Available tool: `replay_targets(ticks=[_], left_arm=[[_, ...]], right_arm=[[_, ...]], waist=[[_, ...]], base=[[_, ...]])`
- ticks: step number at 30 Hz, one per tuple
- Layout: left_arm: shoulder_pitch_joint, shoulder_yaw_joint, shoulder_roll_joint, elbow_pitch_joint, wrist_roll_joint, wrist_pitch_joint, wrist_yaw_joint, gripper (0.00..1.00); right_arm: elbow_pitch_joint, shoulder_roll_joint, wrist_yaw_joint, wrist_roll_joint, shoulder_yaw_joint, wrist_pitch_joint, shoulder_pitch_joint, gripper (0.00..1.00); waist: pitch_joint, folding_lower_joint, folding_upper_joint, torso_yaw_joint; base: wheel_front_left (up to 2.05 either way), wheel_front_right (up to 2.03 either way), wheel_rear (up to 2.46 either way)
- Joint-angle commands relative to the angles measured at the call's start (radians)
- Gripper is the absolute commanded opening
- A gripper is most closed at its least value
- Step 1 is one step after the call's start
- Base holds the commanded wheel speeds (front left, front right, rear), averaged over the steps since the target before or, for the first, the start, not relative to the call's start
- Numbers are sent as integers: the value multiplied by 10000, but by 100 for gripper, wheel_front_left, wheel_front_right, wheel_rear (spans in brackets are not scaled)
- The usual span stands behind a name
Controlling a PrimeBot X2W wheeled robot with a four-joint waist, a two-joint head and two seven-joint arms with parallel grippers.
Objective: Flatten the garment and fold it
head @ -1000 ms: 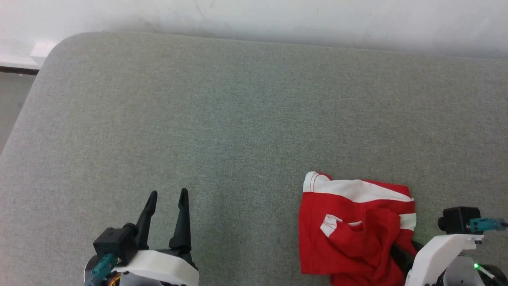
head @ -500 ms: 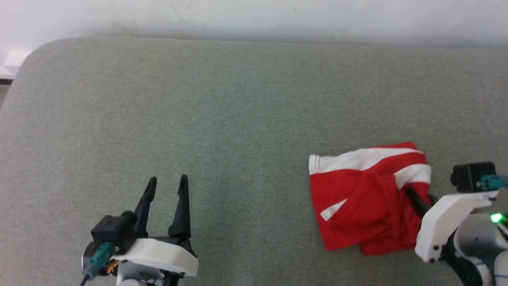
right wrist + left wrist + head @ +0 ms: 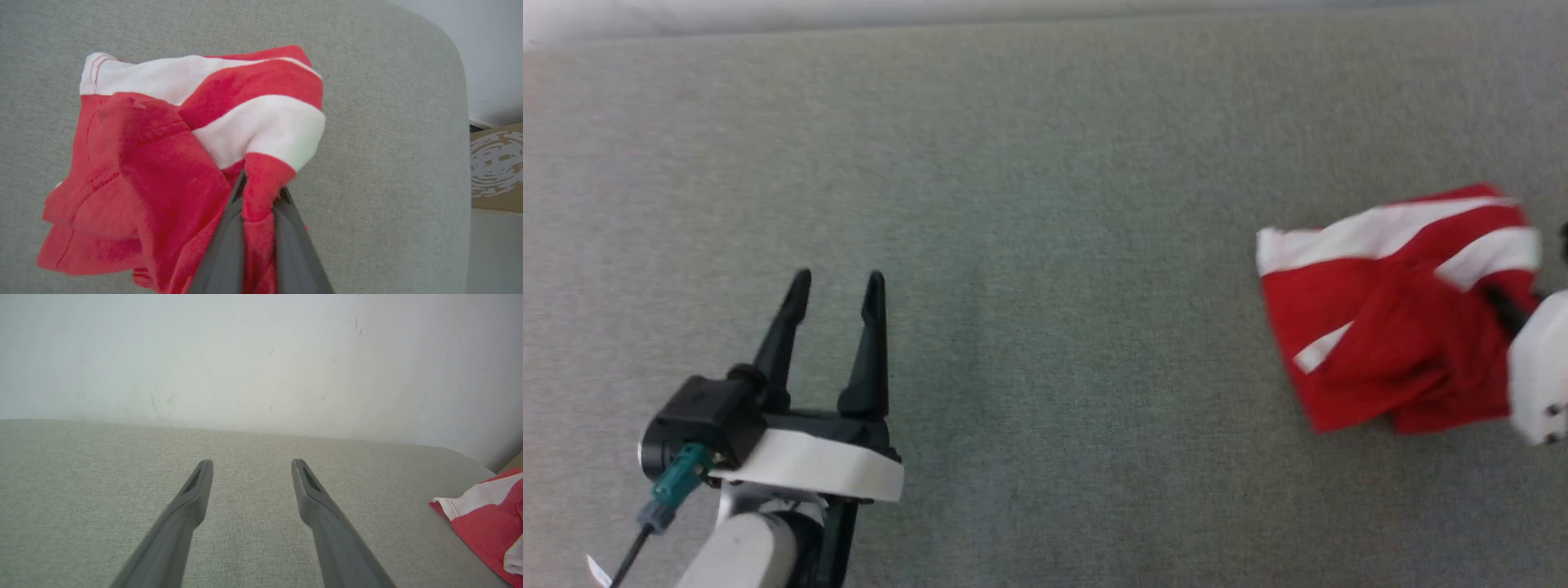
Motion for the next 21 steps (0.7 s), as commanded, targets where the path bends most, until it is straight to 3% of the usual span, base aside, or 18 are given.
replay_targets(ticks=[1,10,21], left_arm=[[-252,75,130,-202,133,52,43,100],[-621,200,641,-1143,536,358,169,100],[-867,232,1202,-1979,887,1048,299,100]], right_arm=[[91,-405,-9,62,-83,-88,-351,0],[566,-2247,-9,-10,-34,-484,-1130,0],[1566,-2723,-9,-364,591,-1557,-2212,0]], waist=[[772,-1,0,-530],[1584,-1,0,-1108],[2410,-1,0,-2059]], base=[[0,0,0],[0,0,0],[0,0,0]])
